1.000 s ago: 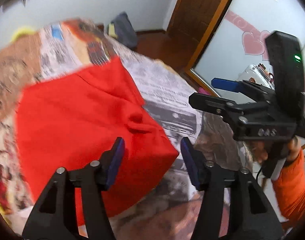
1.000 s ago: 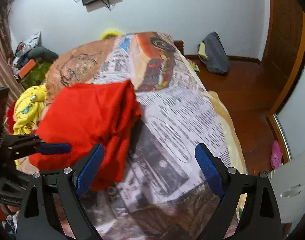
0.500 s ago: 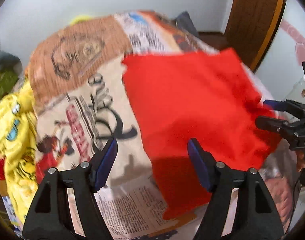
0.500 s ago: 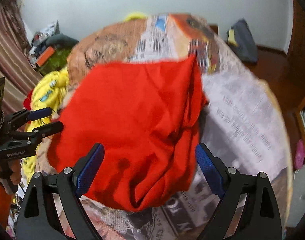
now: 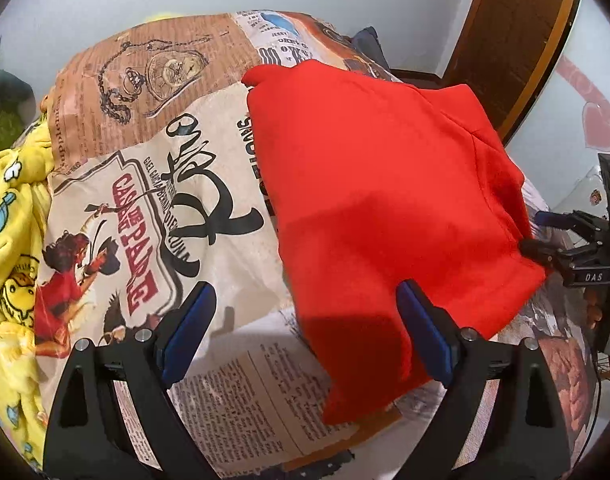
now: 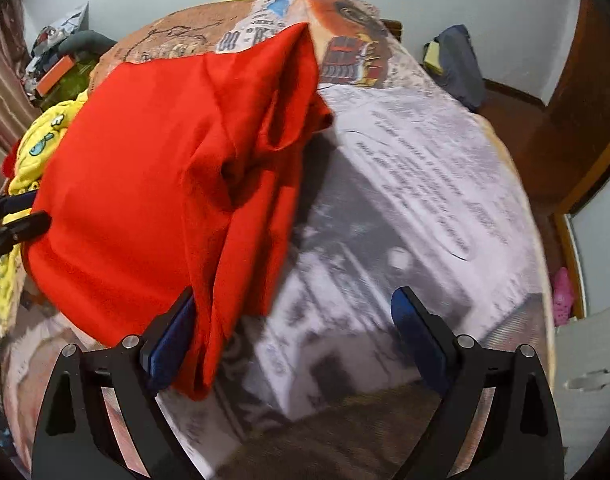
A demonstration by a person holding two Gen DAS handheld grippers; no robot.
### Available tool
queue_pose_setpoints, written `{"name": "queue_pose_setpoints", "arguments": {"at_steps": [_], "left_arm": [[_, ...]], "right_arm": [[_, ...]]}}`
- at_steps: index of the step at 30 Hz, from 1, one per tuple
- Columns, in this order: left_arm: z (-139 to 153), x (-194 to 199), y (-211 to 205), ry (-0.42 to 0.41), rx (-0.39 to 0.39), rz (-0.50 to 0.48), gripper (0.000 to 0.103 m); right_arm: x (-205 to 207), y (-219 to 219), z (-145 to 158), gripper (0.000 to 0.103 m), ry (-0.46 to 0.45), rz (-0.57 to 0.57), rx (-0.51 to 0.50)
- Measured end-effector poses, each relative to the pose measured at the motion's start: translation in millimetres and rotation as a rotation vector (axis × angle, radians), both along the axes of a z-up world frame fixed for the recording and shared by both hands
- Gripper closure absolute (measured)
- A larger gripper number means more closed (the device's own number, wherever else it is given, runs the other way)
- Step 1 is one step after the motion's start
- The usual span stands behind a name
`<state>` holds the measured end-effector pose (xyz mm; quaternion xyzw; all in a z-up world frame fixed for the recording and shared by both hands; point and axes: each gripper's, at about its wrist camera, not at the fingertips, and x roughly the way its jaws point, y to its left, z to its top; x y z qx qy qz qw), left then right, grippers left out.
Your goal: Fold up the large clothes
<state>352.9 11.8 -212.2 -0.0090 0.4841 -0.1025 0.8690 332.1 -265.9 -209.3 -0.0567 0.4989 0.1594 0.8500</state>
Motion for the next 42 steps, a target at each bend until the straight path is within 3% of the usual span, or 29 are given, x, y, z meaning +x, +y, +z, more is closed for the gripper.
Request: {"name": "queue_pose_setpoints", "arguments": {"at_steps": [1, 4, 5, 11, 17, 22, 29, 35, 38, 42], "left_arm": [[0, -2, -1, -0.003, 0.004, -0.003, 0.011], [3, -6, -2, -0.018, 0.036, 0.001, 0.011], [5, -8, -2, -0.022, 0.042, 0.0, 0.011], [18, -12, -2, -0.047, 0.09, 0.001, 0.011], [36, -2, 7, -0.089, 0.095, 0.053, 0.011], [41, 18, 18, -0.057, -0.024, 0.057, 0.011], [10, 50, 18, 0.101, -0.221, 0.042, 0.011], [-20, 75, 18, 0.212, -0.392, 0.036, 0.011], [-32, 88, 18, 0.252, -0.447, 0.039, 0.011], [-42, 101, 18, 0.289, -0.529, 0.037, 0.011]], "right_arm": [[-2, -4, 2, 0.011, -0.016, -0.011, -0.014], [-6, -9, 5, 0.012, -0.082, -0.079, -0.207], [-10, -14, 7, 0.012, -0.094, -0.066, -0.224], [-19, -29, 36, 0.012, -0.146, -0.073, -0.114], [-14, -5, 65, 0.011, -0.215, -0.028, -0.01], [0, 18, 61, 0.01, -0.164, 0.042, 0.126], [40, 36, 10, 0.011, 0.043, 0.068, 0.271], [69, 32, -24, 0.011, 0.225, 0.044, 0.482], [76, 33, -25, 0.011, 0.233, 0.048, 0.538], [84, 41, -27, 0.023, 0.249, 0.073, 0.562]]}}
